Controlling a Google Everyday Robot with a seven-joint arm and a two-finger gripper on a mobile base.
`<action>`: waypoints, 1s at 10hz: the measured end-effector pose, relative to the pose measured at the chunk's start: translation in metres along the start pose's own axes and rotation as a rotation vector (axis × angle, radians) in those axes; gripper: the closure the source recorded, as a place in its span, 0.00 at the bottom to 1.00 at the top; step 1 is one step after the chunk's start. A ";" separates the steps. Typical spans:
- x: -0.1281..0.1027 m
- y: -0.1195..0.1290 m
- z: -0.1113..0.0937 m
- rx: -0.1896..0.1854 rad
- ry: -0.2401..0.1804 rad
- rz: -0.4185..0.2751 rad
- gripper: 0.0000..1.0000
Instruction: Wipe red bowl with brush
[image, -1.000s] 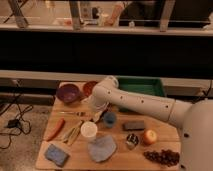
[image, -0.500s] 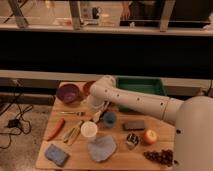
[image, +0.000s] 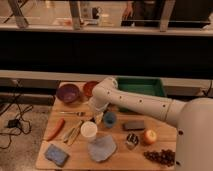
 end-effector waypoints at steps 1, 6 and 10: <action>0.002 0.002 0.004 -0.004 -0.002 0.009 0.20; 0.010 -0.002 0.028 -0.047 -0.014 0.017 0.20; 0.013 -0.005 0.035 -0.100 -0.001 0.002 0.20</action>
